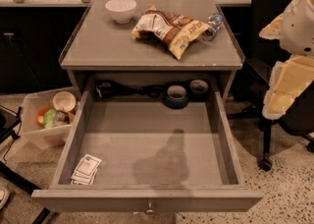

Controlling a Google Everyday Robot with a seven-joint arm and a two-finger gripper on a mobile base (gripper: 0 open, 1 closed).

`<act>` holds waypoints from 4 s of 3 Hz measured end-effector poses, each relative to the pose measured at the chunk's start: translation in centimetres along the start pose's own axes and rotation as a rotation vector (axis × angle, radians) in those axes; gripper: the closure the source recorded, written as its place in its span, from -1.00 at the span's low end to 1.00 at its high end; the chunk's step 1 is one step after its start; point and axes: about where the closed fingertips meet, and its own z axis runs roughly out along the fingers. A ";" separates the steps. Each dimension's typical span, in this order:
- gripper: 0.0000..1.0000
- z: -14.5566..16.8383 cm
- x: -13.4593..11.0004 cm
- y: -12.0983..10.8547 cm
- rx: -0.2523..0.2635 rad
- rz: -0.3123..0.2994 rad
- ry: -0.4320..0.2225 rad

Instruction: Close top drawer

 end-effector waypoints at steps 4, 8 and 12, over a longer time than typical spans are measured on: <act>-1.00 14.7 -1.1 7.7 -0.147 0.097 -0.128; -1.00 28.3 -3.3 14.4 -0.107 0.105 -0.153; 0.31 32.1 -4.2 12.3 -0.062 0.090 -0.147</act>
Offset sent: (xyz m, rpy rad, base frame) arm -0.0164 0.0299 -0.1070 0.1530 0.1375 -0.0064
